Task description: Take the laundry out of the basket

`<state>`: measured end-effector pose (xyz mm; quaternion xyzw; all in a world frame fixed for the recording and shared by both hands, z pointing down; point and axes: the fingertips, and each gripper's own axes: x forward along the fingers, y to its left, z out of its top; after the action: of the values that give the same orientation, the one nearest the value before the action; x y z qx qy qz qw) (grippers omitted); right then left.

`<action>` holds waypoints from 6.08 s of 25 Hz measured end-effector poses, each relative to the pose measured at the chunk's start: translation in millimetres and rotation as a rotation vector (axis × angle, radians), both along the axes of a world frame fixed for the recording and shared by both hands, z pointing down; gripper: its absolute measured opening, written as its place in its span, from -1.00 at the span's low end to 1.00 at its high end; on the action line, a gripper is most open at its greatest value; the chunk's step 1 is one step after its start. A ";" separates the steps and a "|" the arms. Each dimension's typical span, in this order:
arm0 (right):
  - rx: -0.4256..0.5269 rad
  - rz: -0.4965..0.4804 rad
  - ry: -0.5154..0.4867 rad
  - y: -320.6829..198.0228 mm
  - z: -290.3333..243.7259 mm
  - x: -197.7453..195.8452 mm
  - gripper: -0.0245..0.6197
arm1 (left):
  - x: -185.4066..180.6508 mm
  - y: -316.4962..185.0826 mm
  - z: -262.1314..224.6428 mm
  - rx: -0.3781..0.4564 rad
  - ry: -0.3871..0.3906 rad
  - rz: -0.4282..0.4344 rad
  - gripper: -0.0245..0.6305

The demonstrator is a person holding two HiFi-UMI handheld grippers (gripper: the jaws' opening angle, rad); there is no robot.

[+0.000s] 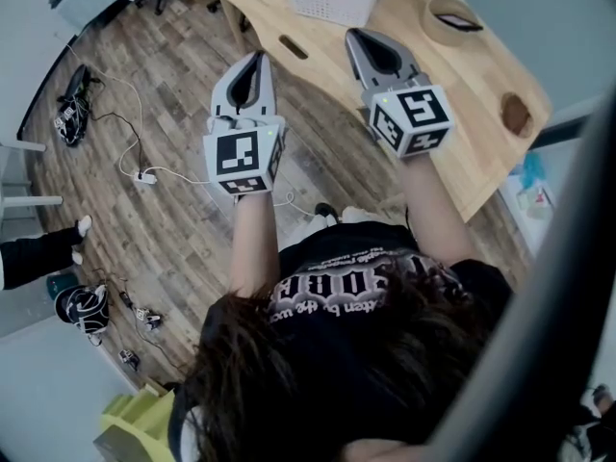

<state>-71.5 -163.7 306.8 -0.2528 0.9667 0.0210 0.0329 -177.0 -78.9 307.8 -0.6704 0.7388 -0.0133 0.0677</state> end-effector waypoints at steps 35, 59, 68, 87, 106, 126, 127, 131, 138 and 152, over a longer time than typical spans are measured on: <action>-0.024 0.208 0.028 -168.2 -5.3 -124.7 -0.83 | -142.4 -181.8 -9.8 -0.036 0.041 0.198 -0.92; 0.039 0.376 0.029 -284.2 -25.0 -157.5 -0.83 | -195.4 -307.5 -4.8 -0.026 0.037 0.338 -0.92; 0.052 0.339 0.058 -340.3 -25.3 -169.7 -0.83 | -193.3 -360.0 -1.9 -0.020 0.033 0.354 -0.92; -0.003 0.169 0.098 -417.3 29.9 -199.1 -0.82 | -204.2 -416.2 3.7 -0.034 0.028 0.349 -0.92; -0.266 -0.018 0.398 -449.5 170.6 -220.0 0.04 | -186.8 -436.1 22.1 -0.067 0.039 0.419 -0.92; -0.202 -0.121 0.921 -420.1 260.1 -209.9 0.31 | -177.5 -436.2 21.5 -0.062 0.018 0.458 -0.92; -0.192 -0.121 0.952 -419.6 263.8 -208.1 0.31 | -177.2 -436.0 21.3 -0.062 0.017 0.459 -0.92; -0.158 -0.114 1.036 -421.5 272.4 -205.1 0.30 | -176.7 -436.5 22.3 -0.065 0.012 0.465 -0.92; -0.064 -0.115 1.135 -426.2 265.9 -197.8 -0.23 | -179.9 -433.7 21.0 -0.065 0.007 0.460 -0.92; -0.031 -0.082 1.094 -430.7 239.6 -197.0 -0.51 | -185.8 -429.0 23.9 -0.072 0.007 0.439 -0.92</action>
<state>-268.5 -594.4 546.4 -0.1678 0.8521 0.1337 -0.4774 -362.7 -507.9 331.7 -0.8171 0.5745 -0.0221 0.0424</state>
